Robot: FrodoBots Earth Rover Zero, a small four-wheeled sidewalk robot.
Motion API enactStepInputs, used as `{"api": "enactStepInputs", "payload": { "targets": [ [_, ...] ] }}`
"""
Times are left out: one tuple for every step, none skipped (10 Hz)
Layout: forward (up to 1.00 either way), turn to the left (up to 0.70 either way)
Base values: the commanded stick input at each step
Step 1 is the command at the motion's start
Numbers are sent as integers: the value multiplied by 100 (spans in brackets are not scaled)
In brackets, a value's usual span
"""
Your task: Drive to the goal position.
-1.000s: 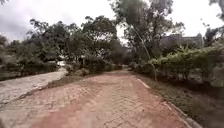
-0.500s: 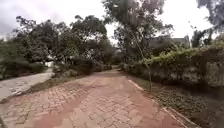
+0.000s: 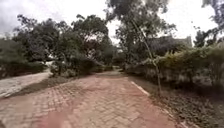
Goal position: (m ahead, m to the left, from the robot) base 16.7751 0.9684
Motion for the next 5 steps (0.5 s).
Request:
{"api": "enactStepInputs", "payload": {
  "targets": [
    [70,0],
    [70,0],
    [70,0],
    [70,0],
    [70,0]
  ]
}}
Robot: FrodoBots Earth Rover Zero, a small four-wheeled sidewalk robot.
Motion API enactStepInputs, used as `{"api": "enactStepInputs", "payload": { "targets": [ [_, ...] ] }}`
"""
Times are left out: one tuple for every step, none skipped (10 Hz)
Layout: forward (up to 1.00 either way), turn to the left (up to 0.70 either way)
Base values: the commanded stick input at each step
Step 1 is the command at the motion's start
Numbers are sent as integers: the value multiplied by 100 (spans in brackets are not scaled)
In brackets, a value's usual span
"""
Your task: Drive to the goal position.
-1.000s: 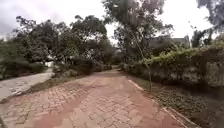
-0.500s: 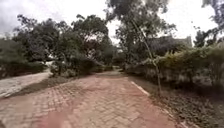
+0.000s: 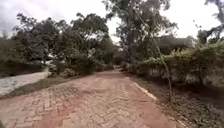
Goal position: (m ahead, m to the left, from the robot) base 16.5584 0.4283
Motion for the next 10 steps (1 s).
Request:
{"api": "enactStepInputs", "payload": {
  "targets": [
    [70,0],
    [70,0],
    [70,0],
    [70,0],
    [70,0],
    [70,0],
    [70,0],
    [70,0],
    [70,0],
    [70,0]
  ]
}}
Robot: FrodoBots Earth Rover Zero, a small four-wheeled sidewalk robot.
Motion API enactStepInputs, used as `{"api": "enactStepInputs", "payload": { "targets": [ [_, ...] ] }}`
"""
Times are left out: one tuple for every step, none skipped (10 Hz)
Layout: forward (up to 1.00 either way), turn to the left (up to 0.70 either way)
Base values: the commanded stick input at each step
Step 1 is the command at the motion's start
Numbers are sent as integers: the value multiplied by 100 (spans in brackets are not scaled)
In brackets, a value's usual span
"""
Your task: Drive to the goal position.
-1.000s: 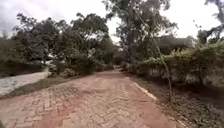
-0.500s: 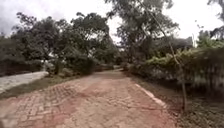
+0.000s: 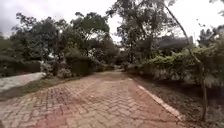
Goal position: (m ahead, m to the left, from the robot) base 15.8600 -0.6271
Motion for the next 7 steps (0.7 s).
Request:
{"api": "enactStepInputs", "payload": {
  "targets": [
    [70,0],
    [70,0],
    [70,0],
    [70,0],
    [70,0],
    [70,0],
    [70,-33]
  ]
}}
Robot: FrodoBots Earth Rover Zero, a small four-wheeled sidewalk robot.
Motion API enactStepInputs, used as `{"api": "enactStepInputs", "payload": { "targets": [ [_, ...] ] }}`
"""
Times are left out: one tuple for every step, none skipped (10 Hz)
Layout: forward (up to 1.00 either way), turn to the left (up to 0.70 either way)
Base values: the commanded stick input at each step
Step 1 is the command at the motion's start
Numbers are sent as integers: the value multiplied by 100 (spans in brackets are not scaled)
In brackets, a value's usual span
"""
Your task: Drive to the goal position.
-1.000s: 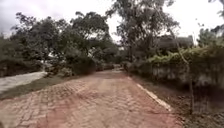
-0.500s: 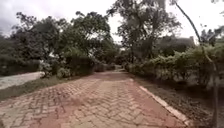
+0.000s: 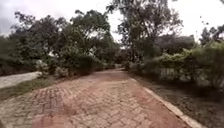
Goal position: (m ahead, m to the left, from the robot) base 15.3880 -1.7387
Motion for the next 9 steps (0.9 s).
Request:
{"api": "enactStepInputs", "payload": {
  "targets": [
    [70,-16],
    [70,0],
    [70,0],
    [70,0],
    [70,0],
    [70,0],
    [70,0],
    [70,0],
    [70,0]
  ]
}}
